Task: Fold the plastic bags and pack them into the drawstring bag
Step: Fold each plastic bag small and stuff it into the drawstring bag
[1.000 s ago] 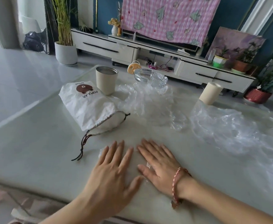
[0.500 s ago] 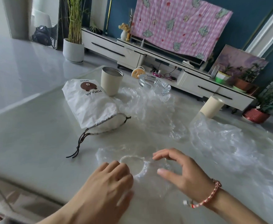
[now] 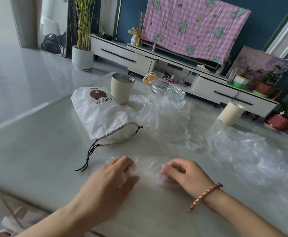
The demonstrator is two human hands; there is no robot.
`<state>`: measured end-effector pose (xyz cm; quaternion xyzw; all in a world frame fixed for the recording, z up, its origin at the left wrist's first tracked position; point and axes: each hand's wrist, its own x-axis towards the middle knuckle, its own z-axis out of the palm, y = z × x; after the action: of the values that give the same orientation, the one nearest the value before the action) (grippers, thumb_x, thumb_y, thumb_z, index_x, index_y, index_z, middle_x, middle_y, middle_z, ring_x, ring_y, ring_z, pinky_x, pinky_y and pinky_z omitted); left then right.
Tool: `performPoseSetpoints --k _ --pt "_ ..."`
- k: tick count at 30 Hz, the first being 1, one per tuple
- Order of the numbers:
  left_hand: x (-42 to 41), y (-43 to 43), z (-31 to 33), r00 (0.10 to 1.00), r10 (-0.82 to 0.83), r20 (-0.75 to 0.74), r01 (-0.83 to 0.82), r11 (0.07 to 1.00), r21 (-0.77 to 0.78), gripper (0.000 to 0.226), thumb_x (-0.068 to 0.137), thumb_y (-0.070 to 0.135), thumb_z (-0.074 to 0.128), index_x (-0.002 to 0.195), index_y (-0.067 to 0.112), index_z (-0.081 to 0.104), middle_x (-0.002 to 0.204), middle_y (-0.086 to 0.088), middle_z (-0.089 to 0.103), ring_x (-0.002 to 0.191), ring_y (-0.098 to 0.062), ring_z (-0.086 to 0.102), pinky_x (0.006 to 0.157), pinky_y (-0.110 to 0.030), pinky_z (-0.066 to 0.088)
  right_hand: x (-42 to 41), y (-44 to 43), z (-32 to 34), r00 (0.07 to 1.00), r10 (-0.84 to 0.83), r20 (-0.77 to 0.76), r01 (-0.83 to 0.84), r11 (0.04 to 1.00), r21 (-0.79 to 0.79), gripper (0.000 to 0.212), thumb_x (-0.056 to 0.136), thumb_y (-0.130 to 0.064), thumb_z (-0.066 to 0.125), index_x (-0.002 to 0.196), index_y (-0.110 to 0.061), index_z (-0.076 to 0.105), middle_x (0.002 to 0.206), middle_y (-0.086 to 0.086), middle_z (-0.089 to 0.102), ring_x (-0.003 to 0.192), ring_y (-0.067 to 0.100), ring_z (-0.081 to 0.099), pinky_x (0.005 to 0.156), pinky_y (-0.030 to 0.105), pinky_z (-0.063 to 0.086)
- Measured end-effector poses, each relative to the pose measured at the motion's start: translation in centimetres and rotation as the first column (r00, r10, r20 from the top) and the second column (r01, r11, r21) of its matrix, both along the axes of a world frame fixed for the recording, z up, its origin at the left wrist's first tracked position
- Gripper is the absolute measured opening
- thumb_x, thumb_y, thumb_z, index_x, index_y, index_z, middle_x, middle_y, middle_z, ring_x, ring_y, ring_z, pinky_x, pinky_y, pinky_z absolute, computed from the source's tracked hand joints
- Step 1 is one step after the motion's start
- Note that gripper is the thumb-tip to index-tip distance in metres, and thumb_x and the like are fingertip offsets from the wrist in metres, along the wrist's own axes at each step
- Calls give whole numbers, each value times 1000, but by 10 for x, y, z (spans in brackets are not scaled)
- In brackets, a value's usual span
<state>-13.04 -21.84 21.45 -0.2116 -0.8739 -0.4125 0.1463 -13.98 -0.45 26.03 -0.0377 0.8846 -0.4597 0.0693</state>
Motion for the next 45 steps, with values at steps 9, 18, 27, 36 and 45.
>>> performPoseSetpoints --k 9,18,27,36,45 --pt "-27 9 15 929 354 -109 -365 827 -427 29 98 46 31 106 21 41 95 2 61 88 -24 62 55 -32 31 -24 -25 -11 951 -175 -255 298 741 602 44 94 -50 40 64 -17 34 75 5 57 73 27 46 59 32 29" --pt "-33 5 4 948 201 -248 -299 830 -471 42 50 31 89 47 13 51 59 -7 48 52 -30 51 42 -34 41 -23 16 -25 840 -84 -536 434 697 570 28 88 -37 60 78 -17 41 85 6 61 85 28 60 62 31 38" --pt "-32 -3 51 800 -275 532 -132 786 605 44 73 21 79 57 17 38 50 5 54 44 -7 50 42 -16 39 -26 16 18 963 -161 -218 133 982 -135 20 80 -5 70 92 -18 61 91 1 67 86 16 62 73 10 46" --pt "-21 -9 65 611 -448 653 138 872 470 42 60 33 86 65 15 48 56 -1 61 42 -11 55 40 -18 41 8 -39 37 920 321 225 -284 942 -180 15 81 -12 72 78 -17 57 64 -15 60 60 -4 54 63 9 41" --pt "-20 -21 71 712 -536 454 -92 570 817 60 46 57 85 89 16 75 97 -11 72 84 -19 67 75 -33 56 18 -34 48 989 141 45 -117 930 -349 20 64 -31 73 71 -12 68 80 -3 66 77 7 62 73 15 48"
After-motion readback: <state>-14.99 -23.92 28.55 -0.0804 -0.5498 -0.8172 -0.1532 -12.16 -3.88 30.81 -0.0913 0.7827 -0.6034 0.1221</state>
